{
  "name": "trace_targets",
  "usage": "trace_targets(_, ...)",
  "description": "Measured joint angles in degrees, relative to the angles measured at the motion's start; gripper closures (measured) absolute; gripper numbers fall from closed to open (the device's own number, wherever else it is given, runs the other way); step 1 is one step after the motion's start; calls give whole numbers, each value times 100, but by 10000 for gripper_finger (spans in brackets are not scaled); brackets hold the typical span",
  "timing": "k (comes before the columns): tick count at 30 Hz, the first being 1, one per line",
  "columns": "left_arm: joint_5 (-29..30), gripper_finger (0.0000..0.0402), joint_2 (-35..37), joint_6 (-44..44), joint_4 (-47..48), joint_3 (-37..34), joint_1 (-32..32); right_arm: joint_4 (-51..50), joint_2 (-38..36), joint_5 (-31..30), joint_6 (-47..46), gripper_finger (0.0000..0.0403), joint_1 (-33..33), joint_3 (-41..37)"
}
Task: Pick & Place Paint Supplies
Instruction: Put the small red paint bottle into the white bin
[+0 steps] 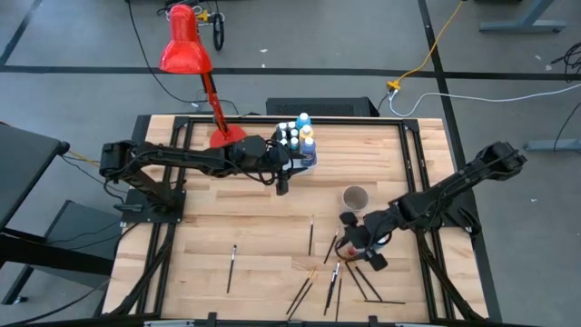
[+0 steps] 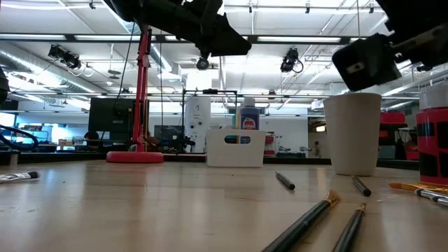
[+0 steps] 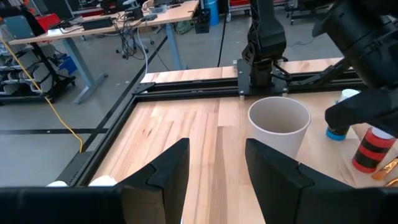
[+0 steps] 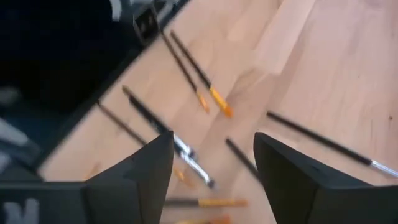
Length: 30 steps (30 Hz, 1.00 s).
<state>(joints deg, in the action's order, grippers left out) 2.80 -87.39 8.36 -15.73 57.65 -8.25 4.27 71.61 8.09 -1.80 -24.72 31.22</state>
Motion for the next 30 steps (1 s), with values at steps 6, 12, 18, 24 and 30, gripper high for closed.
trace_targets(6, -1, 235, 0, -47, 3, 0, 0, -646, 13, -129, 148, 175, -54, 0)
trace_targets(12, -1, 235, 0, -49, 3, 0, 0, -926, 33, -126, 76, 185, -52, 0)
trace_targets(18, -1, 235, 0, -57, 4, 0, 0, -1066, 33, -195, 233, 215, -52, -25)
trace_targets(24, -1, 235, 0, -61, 4, 0, 0, 146, 29, -60, 273, 288, -52, -556)
trace_targets(30, -1, 235, 0, -61, 4, 0, 0, 1492, 41, -267, 83, 308, -52, -1049)
